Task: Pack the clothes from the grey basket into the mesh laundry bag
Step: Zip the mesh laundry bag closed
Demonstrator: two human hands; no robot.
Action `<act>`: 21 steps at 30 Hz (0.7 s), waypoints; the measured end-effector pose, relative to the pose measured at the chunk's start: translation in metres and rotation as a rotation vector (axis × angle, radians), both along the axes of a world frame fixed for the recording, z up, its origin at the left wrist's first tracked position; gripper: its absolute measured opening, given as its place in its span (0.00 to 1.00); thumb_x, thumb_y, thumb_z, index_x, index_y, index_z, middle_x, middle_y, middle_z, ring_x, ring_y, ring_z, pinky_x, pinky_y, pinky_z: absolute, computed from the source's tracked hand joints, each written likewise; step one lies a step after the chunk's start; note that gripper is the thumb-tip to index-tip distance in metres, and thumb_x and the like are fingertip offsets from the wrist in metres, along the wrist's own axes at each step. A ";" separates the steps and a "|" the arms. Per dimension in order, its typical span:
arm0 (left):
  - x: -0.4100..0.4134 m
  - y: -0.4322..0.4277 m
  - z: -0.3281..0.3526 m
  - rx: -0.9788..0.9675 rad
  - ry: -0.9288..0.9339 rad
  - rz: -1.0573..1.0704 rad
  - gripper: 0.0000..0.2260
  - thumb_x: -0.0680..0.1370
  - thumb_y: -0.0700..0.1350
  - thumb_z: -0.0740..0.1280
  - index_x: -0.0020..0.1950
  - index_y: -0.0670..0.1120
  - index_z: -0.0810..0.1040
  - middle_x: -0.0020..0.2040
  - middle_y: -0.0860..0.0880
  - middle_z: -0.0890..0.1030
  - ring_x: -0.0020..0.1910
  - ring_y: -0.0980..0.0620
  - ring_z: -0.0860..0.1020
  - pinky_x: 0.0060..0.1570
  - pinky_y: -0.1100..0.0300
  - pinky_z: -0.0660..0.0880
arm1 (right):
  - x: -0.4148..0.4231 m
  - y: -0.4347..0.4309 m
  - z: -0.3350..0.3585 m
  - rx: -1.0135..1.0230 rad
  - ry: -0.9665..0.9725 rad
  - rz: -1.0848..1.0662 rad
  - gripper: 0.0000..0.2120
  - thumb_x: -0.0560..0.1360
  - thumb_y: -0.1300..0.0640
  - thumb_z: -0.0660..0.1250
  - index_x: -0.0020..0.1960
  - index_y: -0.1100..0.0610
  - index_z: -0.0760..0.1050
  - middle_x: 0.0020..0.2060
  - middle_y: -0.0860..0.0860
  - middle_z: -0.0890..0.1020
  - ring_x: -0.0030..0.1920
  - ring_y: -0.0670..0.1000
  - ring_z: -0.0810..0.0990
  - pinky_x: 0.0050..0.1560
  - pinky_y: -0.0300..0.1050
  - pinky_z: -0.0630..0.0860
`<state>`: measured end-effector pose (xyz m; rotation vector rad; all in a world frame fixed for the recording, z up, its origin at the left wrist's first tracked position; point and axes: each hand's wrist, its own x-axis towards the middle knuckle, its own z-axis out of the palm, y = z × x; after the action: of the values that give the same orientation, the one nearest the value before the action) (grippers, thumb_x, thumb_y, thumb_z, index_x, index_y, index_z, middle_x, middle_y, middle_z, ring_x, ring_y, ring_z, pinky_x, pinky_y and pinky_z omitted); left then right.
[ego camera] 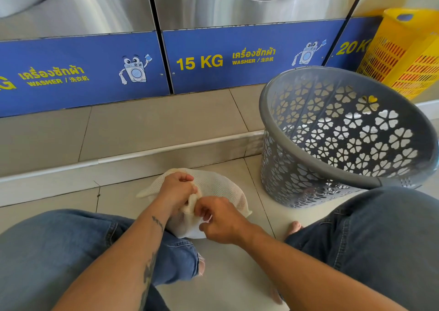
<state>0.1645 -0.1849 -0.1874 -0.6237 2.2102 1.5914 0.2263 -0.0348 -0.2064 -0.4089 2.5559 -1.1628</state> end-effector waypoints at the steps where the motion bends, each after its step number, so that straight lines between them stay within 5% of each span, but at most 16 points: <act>1: -0.002 -0.001 -0.001 0.002 0.006 0.010 0.11 0.70 0.33 0.71 0.48 0.47 0.79 0.46 0.46 0.81 0.43 0.48 0.80 0.43 0.55 0.78 | 0.003 -0.003 -0.002 -0.012 -0.004 -0.008 0.12 0.67 0.63 0.72 0.47 0.53 0.78 0.42 0.47 0.82 0.42 0.48 0.80 0.44 0.47 0.80; 8: -0.004 -0.003 -0.006 0.008 0.012 0.024 0.12 0.71 0.33 0.68 0.49 0.48 0.77 0.47 0.46 0.79 0.41 0.49 0.77 0.38 0.57 0.75 | -0.004 0.000 -0.011 -0.200 -0.215 -0.377 0.07 0.71 0.63 0.71 0.41 0.52 0.77 0.36 0.50 0.81 0.38 0.49 0.79 0.45 0.54 0.80; 15: -0.004 0.002 -0.007 -0.084 0.059 -0.033 0.14 0.73 0.34 0.62 0.54 0.49 0.74 0.48 0.48 0.77 0.38 0.49 0.75 0.36 0.58 0.71 | -0.002 -0.007 -0.003 -0.337 -0.428 -0.413 0.05 0.77 0.60 0.70 0.43 0.57 0.80 0.37 0.53 0.81 0.36 0.47 0.79 0.34 0.37 0.75; 21: -0.002 0.005 -0.004 -0.141 0.067 -0.088 0.15 0.72 0.34 0.60 0.54 0.50 0.73 0.48 0.50 0.75 0.39 0.49 0.75 0.36 0.59 0.70 | -0.004 -0.013 -0.009 -0.216 -0.303 -0.471 0.08 0.75 0.56 0.71 0.38 0.53 0.79 0.32 0.47 0.81 0.35 0.47 0.79 0.43 0.49 0.79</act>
<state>0.1625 -0.1804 -0.1911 -0.5108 2.3797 1.4431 0.2227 -0.0479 -0.2151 0.3270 2.3263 -1.5299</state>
